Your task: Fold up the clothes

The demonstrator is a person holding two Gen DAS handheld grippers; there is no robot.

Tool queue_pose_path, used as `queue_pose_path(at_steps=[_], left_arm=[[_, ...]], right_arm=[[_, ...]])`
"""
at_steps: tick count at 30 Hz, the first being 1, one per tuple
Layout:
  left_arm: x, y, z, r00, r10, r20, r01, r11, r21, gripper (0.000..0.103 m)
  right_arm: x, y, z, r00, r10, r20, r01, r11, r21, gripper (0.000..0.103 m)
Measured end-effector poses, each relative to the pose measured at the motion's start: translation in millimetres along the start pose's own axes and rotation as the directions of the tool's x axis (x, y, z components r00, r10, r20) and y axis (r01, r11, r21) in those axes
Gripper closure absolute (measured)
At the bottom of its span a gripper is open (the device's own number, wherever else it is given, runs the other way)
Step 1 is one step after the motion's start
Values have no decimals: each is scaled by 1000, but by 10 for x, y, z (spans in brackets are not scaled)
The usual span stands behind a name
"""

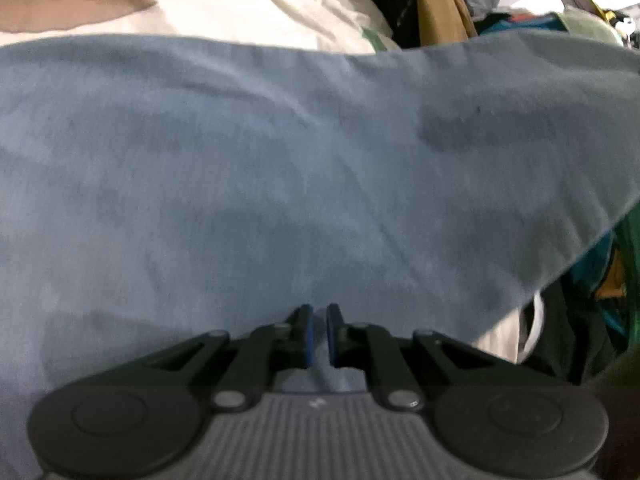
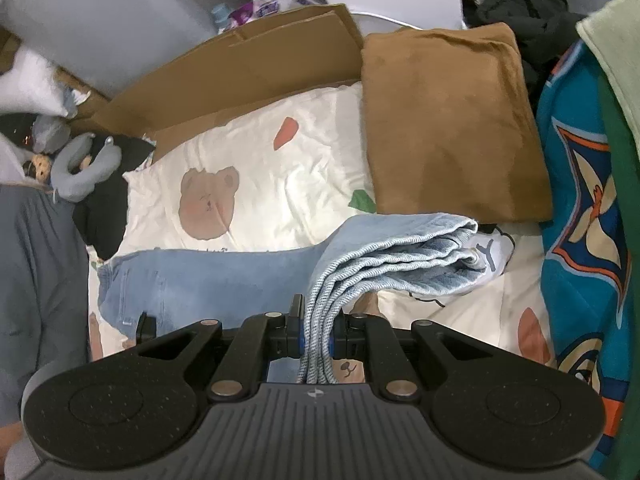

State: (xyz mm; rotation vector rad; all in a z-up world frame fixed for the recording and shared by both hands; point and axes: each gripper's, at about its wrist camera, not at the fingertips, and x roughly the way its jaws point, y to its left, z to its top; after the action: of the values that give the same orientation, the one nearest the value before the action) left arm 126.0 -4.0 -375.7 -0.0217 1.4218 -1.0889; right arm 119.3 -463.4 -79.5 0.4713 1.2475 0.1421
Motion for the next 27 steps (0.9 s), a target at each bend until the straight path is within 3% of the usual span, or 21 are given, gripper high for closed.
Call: queue_pose_path(at_steps=[3,12,17,27], left_arm=[[49,45,120,1000,12,27,-12,1000,-13,101],[167,152,557,995,36,89,-33,999,-33,101],[193,229,867,987,84,137,-75,995,-64,101],[216,431,1198,977,96,192,-69,987,-143,100]], right_arm=[[-28,81,8,1000,6,-2,-6,1000,-16,94],[-24,274,24,1000,-7,-25,6,999,-45,94],[-60,455,70,1000,2,-27,-4,997,-75,94],[-54,826,178,999,12,-43,-18,991,-133,94]])
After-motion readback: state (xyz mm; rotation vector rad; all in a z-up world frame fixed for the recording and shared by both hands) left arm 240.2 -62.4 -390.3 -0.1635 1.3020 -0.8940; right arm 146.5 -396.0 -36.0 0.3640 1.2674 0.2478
